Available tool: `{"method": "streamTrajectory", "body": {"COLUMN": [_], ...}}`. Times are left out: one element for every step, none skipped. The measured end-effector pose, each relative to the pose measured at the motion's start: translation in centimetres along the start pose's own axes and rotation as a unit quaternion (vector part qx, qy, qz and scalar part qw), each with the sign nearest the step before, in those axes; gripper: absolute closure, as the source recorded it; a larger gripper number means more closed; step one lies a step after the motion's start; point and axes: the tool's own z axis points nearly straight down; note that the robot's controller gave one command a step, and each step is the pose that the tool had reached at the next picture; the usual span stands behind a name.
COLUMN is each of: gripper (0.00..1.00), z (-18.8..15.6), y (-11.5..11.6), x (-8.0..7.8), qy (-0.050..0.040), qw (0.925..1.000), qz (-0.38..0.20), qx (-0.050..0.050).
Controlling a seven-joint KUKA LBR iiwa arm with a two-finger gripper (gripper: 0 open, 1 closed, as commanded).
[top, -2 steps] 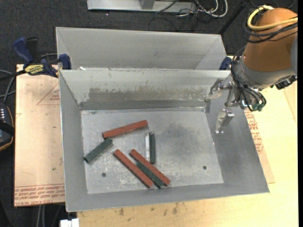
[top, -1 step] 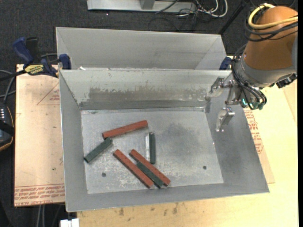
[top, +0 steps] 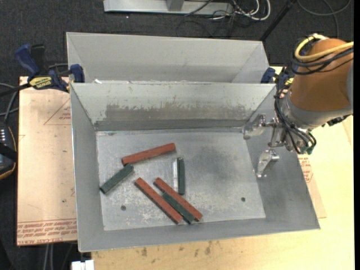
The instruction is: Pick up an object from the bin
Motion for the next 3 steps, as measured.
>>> {"method": "streamTrajectory", "body": {"gripper": [0.0, 0.0, 0.0], "z": [3.5, 6.0, 6.9], "y": [-1.2, 1.3, 4.6], "x": [1.3, 1.9, 0.1], "qy": [0.0062, 0.0034, 0.0039], "qw": [0.9981, 0.9976, 0.9937], "qz": [-0.062, -0.07, -0.112], "qx": [-0.001, 0.0, -0.001]}}
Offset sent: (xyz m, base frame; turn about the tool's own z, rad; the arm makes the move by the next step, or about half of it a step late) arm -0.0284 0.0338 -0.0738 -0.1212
